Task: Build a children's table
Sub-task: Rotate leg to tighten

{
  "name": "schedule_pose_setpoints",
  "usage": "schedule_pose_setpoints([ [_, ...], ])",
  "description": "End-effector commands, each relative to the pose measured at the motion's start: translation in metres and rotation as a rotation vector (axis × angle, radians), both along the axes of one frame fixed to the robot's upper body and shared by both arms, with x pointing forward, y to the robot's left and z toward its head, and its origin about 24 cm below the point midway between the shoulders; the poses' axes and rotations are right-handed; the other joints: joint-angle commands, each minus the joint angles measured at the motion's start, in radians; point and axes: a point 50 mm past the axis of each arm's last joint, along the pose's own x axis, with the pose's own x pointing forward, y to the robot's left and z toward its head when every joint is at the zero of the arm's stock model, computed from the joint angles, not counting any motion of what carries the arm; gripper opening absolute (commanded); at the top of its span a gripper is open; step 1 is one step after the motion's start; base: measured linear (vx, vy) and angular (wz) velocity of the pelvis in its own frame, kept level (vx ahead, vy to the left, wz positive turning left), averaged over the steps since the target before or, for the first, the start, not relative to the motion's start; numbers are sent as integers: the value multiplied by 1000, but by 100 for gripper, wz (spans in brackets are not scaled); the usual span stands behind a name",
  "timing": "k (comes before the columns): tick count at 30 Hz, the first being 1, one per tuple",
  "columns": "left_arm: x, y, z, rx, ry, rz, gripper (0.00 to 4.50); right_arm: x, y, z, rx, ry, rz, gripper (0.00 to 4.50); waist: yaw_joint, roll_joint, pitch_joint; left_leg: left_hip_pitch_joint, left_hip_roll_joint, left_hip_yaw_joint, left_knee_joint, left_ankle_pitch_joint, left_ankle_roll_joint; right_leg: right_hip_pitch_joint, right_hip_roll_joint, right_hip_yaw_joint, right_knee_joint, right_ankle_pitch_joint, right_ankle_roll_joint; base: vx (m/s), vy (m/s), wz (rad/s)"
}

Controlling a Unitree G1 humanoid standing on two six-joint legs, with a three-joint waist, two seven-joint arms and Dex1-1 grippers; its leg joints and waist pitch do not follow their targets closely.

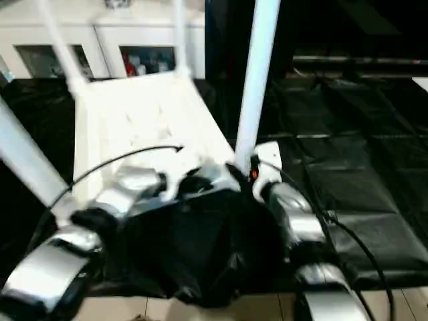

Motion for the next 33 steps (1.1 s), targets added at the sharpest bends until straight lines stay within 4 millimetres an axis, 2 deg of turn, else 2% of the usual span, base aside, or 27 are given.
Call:
schedule_pose_setpoints([
  [1,3,-19,16,-71,-53,-2,0,-14,30,-22,-57,75,146,287,0,-15,-60,11,48,-28,-61,-154,80,44,-101,61,-83,-223,-193,0,0,0],
  [5,2,-17,16,-74,-50,-39,0,-13,31,-14,-3,28,198,340,0,-16,-59,11,50,-28,-62,-165,88,45,-102,60,-84,-238,-189,0,0,0],
  [8,-3,-7,14,-70,-46,-139,0,-17,21,-3,15,-28,353,366,7,-22,-59,8,51,-28,-61,-157,110,49,-101,59,-83,-229,-185,0,0,0],
  [11,-8,2,14,-78,-35,-213,0,-25,9,2,12,-39,491,366,13,-27,-61,4,55,-26,-58,-129,130,49,-101,58,-73,-182,-197,0,0,0],
  [14,-13,11,14,-96,-14,-282,0,-33,-3,6,1,-45,598,366,20,-29,-59,2,55,-24,-56,-136,138,48,-102,58,-73,-203,-197,0,0,0],
  [17,-20,22,11,-87,31,-362,0,-39,-19,12,-12,-50,684,366,27,-27,-58,6,58,-24,-58,-144,131,42,-101,58,-76,-243,-188,0,0,0],
  [18,-21,22,11,-87,33,-366,0,-39,-20,13,-11,-49,687,366,27,-29,-58,7,58,-23,-58,-147,131,41,-100,58,-77,-246,-186,0,0,0],
  [21,-24,26,11,-98,50,-390,0,-41,-26,15,-8,-40,720,366,39,-26,-59,13,63,-24,-60,-145,120,38,-103,61,-75,-239,-191,0,0,0],
  [22,-27,30,9,-97,71,-415,0,-43,-30,17,-6,-31,742,366,39,-28,-59,9,61,-24,-61,-136,119,40,-101,60,-72,-226,-190,0,0,0],
  [25,-34,40,6,-80,124,-464,0,-45,-38,19,-17,-1,791,366,43,-29,-62,7,60,-24,-58,-110,125,42,-101,61,-66,-185,-200,0,0,0],
  [29,-34,45,7,-76,129,-458,0,-49,-40,17,-34,37,845,331,42,-30,-61,7,58,-23,-57,-121,119,42,-101,59,-70,-218,-188,0,0,0],
  [33,-33,47,7,-67,130,-453,0,-49,-41,16,-45,45,857,291,43,-30,-62,8,58,-24,-56,-109,120,41,-99,59,-68,-201,-187,0,0,0],
])
